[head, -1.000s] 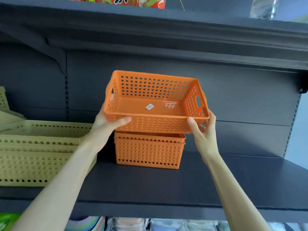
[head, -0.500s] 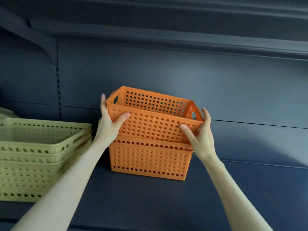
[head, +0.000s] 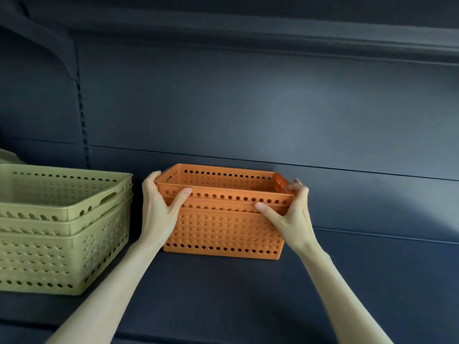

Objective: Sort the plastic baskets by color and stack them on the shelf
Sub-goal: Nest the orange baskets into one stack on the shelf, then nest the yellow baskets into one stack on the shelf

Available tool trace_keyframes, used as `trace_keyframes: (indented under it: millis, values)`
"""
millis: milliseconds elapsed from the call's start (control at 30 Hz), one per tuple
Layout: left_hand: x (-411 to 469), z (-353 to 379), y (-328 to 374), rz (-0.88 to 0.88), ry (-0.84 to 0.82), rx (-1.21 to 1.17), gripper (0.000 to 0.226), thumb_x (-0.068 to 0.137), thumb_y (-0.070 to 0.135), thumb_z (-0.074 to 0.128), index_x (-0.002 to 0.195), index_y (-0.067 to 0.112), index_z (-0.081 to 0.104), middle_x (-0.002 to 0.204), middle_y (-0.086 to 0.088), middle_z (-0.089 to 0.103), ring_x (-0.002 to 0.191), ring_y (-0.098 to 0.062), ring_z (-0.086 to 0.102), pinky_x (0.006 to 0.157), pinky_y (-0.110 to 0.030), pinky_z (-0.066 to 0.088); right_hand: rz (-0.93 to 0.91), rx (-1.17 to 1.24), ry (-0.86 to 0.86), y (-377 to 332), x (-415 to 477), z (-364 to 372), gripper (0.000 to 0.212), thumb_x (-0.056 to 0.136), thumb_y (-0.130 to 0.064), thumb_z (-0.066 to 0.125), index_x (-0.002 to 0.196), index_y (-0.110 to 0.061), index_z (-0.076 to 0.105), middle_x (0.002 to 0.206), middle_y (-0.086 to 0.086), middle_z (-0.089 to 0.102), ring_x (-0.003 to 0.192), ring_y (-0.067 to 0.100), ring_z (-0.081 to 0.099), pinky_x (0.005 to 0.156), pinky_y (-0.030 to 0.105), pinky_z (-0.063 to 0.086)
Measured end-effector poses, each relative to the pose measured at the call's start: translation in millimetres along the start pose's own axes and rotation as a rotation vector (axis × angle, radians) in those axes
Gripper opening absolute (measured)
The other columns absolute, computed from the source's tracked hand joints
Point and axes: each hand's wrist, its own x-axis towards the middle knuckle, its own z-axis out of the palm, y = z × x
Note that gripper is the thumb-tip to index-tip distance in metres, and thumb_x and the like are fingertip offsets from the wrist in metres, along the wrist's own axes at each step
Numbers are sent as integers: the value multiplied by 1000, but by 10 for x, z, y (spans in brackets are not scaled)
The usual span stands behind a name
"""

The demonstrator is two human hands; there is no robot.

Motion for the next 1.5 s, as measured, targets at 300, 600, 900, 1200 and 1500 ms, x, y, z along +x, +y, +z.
trace_keyframes:
  millis: [300, 600, 900, 1200, 1500]
  values:
    - [-45, -95, -45, 130, 6, 261, 50, 84, 45, 48, 113, 4, 49, 140, -19, 31, 123, -34, 40, 86, -35, 37, -28, -65, 12, -77, 21, 75, 44, 73, -37, 76, 93, -12, 46, 117, -12, 40, 91, -15, 48, 68, 1, 41]
    - [-52, -326, 283, 86, -166, 786, 51, 95, 44, 35, 132, 11, 47, 148, -20, 32, 138, -38, 25, 99, -54, 35, -12, -478, -113, -309, 16, -163, 55, 77, -61, 60, 111, -18, 57, 125, -4, 56, 105, 24, 57, 86, 45, 50]
    - [-224, -1082, 971, 404, -131, 702, 23, 91, 32, 53, 101, 16, 66, 89, 0, 71, 77, -24, 67, 63, -36, 54, -237, -339, -57, -1126, -310, -32, 29, 90, -33, 57, 112, -14, 59, 111, 1, 66, 100, 21, 62, 85, 42, 51]
    - [-575, -2634, 888, 464, -58, 632, 32, 87, 37, 44, 95, 15, 66, 81, 5, 68, 68, -14, 63, 52, -32, 53, -414, -148, -95, -2060, -1120, 924, 22, 91, -28, 57, 110, -18, 59, 110, -5, 66, 102, 11, 60, 84, 36, 50]
    - [-793, -4476, 281, 336, -76, 751, 38, 85, 43, 42, 102, 18, 65, 85, 7, 66, 76, -17, 65, 59, -34, 54, -398, -101, -173, -2873, -2035, 2416, 24, 91, -29, 57, 111, -16, 57, 111, -3, 63, 97, 17, 61, 78, 35, 47]
